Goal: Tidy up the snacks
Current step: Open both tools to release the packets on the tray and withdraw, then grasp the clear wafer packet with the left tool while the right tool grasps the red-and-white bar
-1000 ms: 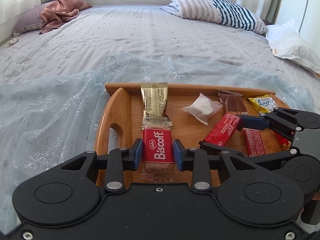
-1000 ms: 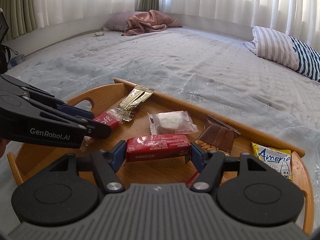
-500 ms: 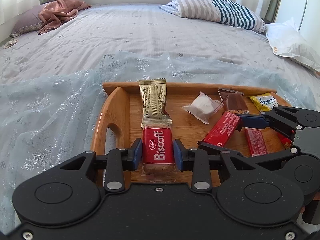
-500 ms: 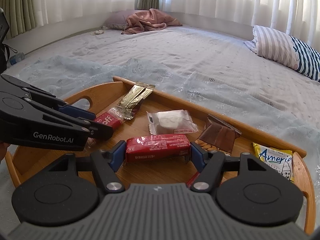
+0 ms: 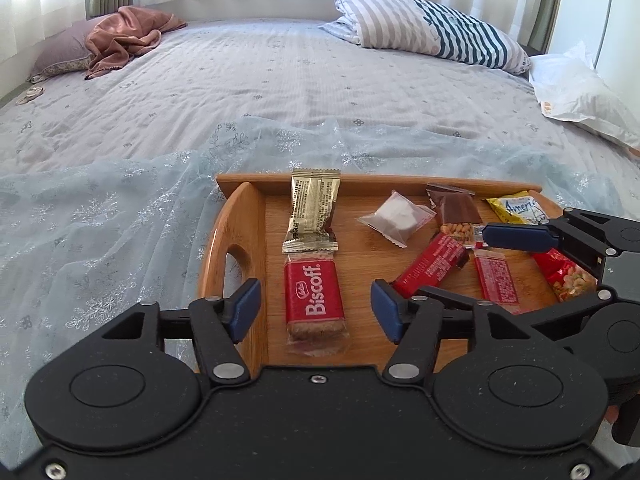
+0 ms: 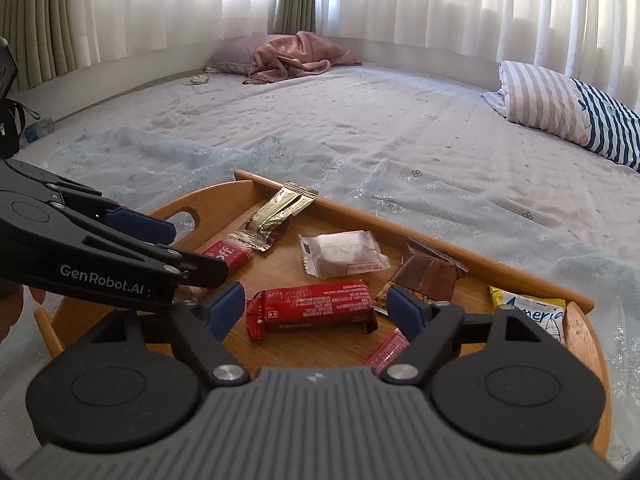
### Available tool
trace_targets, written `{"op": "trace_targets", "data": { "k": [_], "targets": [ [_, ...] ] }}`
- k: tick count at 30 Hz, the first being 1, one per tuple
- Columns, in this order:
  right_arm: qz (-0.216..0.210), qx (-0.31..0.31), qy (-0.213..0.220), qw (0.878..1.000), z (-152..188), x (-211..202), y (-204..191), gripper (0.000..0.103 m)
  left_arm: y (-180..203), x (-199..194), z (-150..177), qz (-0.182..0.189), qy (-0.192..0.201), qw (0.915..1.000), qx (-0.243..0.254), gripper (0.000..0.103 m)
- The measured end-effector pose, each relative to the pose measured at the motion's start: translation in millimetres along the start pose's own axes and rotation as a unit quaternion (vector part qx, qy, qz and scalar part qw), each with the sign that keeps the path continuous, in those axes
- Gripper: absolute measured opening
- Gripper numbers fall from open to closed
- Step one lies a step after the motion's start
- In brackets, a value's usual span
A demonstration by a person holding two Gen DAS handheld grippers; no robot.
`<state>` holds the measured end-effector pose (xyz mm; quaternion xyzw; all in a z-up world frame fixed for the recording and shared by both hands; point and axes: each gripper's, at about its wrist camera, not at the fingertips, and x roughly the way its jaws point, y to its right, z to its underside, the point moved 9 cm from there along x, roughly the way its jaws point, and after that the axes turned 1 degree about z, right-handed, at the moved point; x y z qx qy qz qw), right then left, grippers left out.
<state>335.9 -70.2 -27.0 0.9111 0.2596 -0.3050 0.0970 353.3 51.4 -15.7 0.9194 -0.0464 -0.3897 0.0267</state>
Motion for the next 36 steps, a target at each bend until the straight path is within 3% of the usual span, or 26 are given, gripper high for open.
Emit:
{"op": "trace_targets", "data": {
  "k": [22,26,36],
  "targets": [
    [-0.003,-0.035,0.056,0.998,33.5,-111.2,-27.1,0.095,53.4,-110.4,48.8,0.021,0.045,0.9969,0.060,0.087],
    [-0.013,-0.032,0.064,0.997,43.1,-129.6,-29.0,0.103,60.4,-124.6,55.9,0.030,0.049,0.9964,0.062,0.088],
    [-0.013,-0.041,0.062,0.997,81.2,-157.0,-40.5,0.103,77.3,-133.2,82.3,0.048,0.029,0.9963,0.065,0.089]
  ]
}}
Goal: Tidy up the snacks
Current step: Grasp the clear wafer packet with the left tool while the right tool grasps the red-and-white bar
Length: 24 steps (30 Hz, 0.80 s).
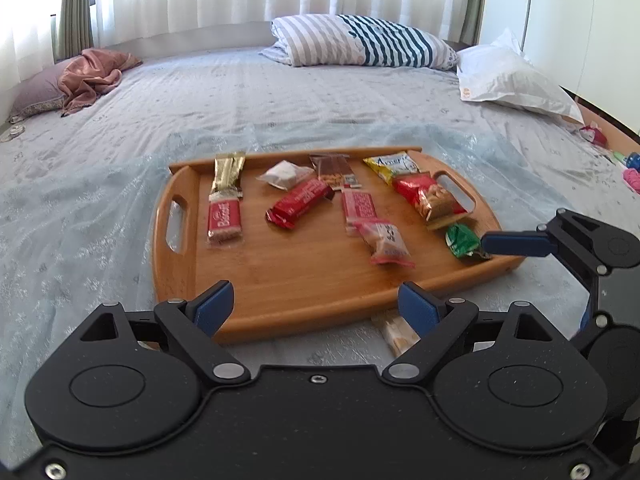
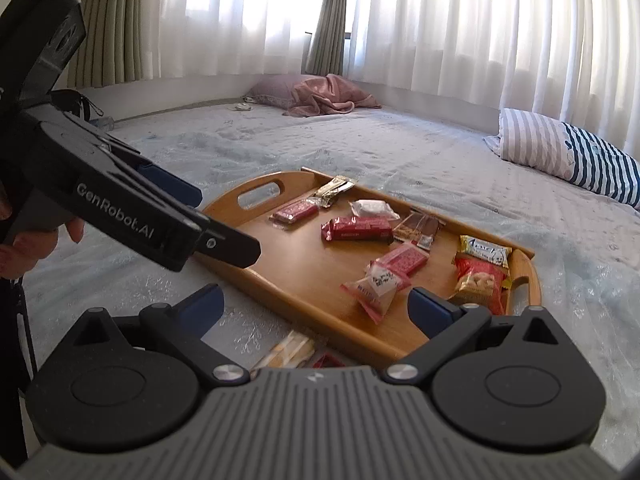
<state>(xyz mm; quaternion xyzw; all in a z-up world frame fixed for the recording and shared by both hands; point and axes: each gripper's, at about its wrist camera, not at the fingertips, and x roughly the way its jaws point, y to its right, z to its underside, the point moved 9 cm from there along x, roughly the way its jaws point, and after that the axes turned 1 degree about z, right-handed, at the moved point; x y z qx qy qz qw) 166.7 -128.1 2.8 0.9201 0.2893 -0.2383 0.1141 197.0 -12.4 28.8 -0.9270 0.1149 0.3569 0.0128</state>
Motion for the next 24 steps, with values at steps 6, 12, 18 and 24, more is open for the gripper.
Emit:
{"op": "trace_targets", "data": {
  "k": [6,12,18,24],
  "targets": [
    [0.002,0.009,-0.015,1.000,30.1,-8.3,-8.7,0.103,13.8,5.0,15.4,0.014,-0.019,0.9997,0.003,0.089],
    [0.030,0.055,-0.013,0.998,53.4,-13.2,-11.7,0.103,31.7,13.4,27.8,0.029,-0.034,0.9990,0.007,0.077],
    [0.062,0.109,0.004,0.992,67.3,-23.2,-15.2,0.093,46.8,26.3,38.1,0.052,-0.054,0.9972,-0.010,0.049],
    [0.096,0.135,0.015,0.986,70.4,-30.9,-20.0,0.073,55.7,41.9,45.3,0.055,-0.067,0.9957,-0.033,0.033]
  ]
}}
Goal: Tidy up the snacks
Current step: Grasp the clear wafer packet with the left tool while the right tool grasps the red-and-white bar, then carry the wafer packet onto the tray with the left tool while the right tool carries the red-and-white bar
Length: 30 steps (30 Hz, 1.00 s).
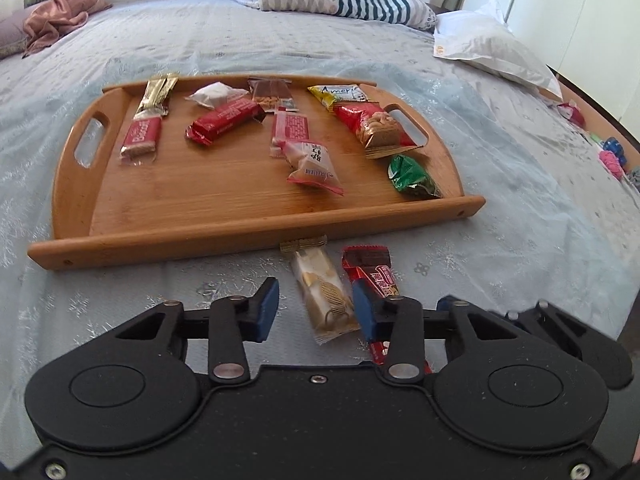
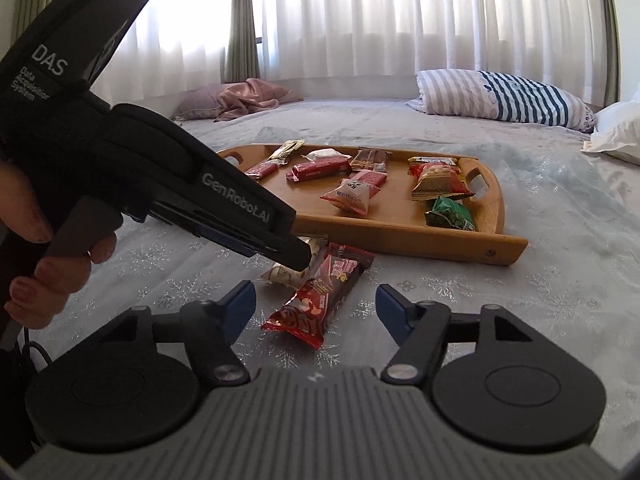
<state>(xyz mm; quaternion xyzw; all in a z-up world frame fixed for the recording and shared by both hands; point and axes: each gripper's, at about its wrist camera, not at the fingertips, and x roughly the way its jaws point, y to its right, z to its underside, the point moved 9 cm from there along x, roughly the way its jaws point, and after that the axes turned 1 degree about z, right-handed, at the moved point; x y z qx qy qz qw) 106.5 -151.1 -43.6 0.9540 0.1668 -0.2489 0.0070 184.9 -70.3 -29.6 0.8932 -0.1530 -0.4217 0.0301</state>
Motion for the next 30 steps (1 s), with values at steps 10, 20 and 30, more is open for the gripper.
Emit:
{"op": "trace_targets", "data": {
  "k": [10,20,30],
  "targets": [
    [0.042,0.050,-0.015,0.998,6.0,-1.5,14.4,0.046,2.2,12.4,0.0,0.002,-0.003,0.9998,-0.019,0.025],
    [0.055,0.045,-0.010,0.997,1.6,0.2,15.4,0.046,-7.3,-4.4,-0.1,-0.019,0.017,0.9996,-0.007,0.020],
    [0.058,0.032,-0.018,0.998,-4.0,17.0,10.8,0.037,-5.6,1.7,0.3,-0.016,0.019,0.9997,0.000,0.023]
  ]
}}
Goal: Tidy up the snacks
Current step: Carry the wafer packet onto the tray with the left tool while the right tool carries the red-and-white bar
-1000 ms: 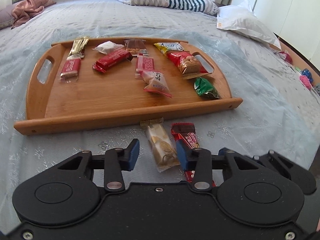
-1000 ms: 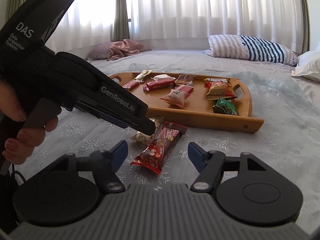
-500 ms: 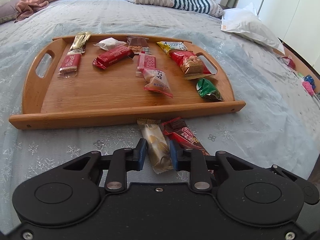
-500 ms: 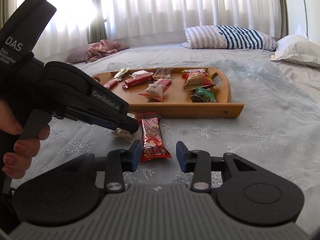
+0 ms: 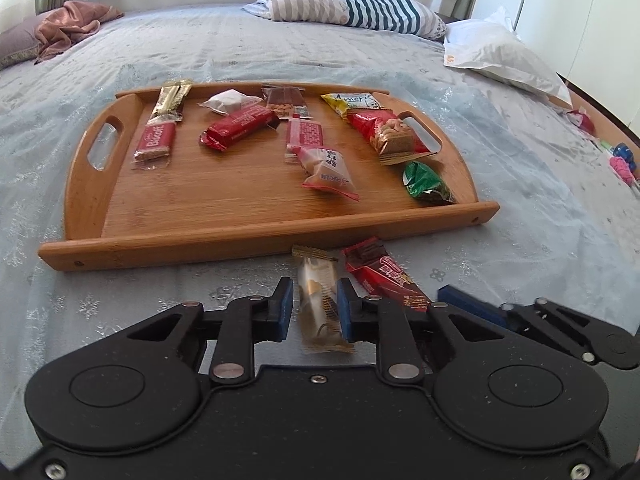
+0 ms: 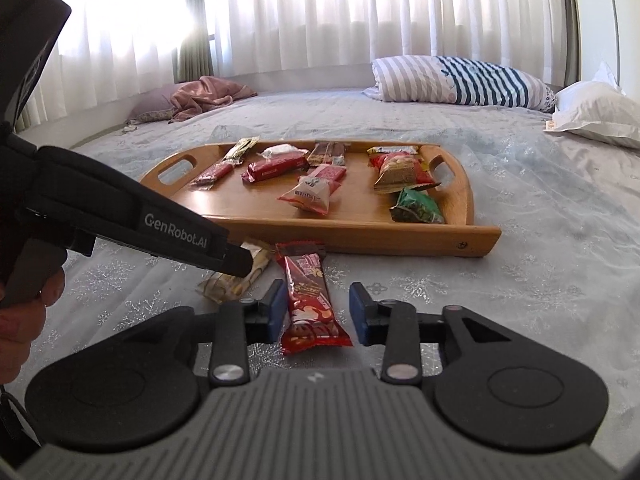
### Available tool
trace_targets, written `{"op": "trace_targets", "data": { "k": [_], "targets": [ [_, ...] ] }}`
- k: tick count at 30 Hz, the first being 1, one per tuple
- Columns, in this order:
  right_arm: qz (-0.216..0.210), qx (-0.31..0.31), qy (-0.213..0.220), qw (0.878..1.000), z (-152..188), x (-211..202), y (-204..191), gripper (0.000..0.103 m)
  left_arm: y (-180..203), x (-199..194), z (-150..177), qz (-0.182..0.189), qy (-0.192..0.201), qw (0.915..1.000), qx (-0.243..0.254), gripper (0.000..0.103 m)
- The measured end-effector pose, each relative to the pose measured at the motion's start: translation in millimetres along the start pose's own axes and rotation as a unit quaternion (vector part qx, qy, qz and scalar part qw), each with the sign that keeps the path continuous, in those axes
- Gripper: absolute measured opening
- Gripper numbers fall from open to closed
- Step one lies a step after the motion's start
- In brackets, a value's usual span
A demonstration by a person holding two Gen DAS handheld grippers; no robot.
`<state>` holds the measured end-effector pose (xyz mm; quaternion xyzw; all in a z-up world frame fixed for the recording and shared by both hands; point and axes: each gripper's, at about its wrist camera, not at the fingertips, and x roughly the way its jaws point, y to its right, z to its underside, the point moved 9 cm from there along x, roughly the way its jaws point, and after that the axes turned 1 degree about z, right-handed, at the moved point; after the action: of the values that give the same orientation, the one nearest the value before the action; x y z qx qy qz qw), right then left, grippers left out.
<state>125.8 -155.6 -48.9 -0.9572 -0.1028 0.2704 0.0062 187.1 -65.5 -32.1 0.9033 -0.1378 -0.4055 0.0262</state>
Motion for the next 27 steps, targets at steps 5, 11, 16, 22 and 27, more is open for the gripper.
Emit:
{"op": "trace_targets", "data": {
  "k": [5,11,16,22,27],
  "targets": [
    [0.001,-0.001,-0.004,1.000,2.4,2.2,-1.0,0.029,1.7,8.4,1.4,0.004,-0.005,1.0000,-0.002,0.029],
    [0.015,0.014,-0.004,1.000,3.0,-1.6,4.1,0.029,2.6,14.2,2.1,-0.008,0.002,0.9999,0.007,0.022],
    [0.019,0.011,-0.007,1.000,2.4,-1.3,2.6,0.029,2.1,7.8,3.5,0.004,0.003,1.0000,0.003,0.022],
    [0.014,0.026,-0.008,1.000,-3.3,7.5,1.0,0.054,-8.4,-0.9,3.4,-0.005,0.008,0.9999,-0.007,0.022],
    [0.037,0.022,-0.026,0.999,-2.5,14.3,-0.2,0.030,-20.5,-9.8,3.3,-0.013,0.014,0.9997,-0.015,0.022]
  ]
}}
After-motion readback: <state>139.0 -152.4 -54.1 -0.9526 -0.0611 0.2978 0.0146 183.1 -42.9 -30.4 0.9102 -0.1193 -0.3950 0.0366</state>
